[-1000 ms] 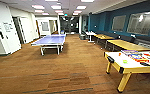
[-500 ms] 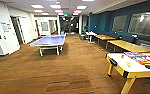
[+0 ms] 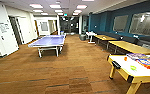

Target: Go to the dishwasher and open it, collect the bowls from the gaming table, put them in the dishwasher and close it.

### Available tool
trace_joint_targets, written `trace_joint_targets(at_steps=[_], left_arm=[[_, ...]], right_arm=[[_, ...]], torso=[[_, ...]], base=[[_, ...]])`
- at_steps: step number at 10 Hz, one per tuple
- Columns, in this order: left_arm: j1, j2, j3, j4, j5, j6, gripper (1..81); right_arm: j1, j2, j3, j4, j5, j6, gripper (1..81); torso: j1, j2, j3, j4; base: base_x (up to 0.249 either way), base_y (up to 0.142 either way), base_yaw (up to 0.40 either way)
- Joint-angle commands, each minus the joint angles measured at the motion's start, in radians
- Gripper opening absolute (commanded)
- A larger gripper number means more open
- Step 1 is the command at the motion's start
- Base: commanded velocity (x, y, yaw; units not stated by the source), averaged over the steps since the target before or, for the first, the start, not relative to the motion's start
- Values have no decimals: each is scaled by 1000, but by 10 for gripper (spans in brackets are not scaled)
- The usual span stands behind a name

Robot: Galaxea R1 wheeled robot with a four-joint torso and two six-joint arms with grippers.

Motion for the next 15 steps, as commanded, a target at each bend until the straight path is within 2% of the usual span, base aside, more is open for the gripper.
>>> trace_joint_targets(at_steps=[1,15], left_arm=[[-45,-4,-1,4,51,0,811],[-46,-2,3,6,52,4,811]], right_arm=[[57,-11,4,7,-52,-4,811],[63,-5,-2,11,-55,7,811]], torso=[[0,0,0,0],[-1,0,0,0]], base=[[117,0,0],[0,0,-11]])
